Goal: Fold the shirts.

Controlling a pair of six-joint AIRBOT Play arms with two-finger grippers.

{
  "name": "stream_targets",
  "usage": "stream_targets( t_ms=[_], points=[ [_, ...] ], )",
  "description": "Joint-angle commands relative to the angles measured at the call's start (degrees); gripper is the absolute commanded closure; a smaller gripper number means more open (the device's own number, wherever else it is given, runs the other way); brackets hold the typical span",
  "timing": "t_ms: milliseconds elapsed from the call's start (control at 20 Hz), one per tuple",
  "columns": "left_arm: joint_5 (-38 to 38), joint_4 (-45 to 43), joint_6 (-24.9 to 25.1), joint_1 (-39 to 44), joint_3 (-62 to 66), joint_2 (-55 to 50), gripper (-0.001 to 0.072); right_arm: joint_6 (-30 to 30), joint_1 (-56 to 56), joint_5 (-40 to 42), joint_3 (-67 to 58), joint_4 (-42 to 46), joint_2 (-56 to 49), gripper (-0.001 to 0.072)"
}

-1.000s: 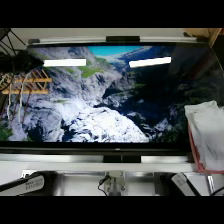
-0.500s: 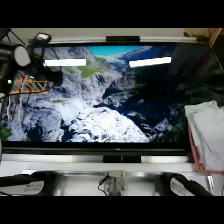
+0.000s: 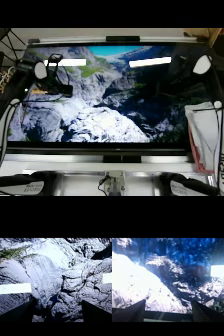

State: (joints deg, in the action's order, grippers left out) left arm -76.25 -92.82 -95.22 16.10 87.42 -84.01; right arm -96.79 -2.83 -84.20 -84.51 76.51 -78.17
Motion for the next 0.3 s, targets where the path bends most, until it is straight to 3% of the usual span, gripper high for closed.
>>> stream_targets(
  t_ms=[0, 250],
  points=[
    [1.05, 1.60, 0.13, 0.00, -0.48, 0.11, -0.0013, 0.00, -0.48, -0.63, -0.04, -1.07, -0.42, 0.0049],
    [0.85, 1.38, 0.66, -0.02, -0.48, 0.33, -0.0013, 0.00, -0.48, -0.63, -0.04, -1.07, -0.42, 0.0049]
  ],
)
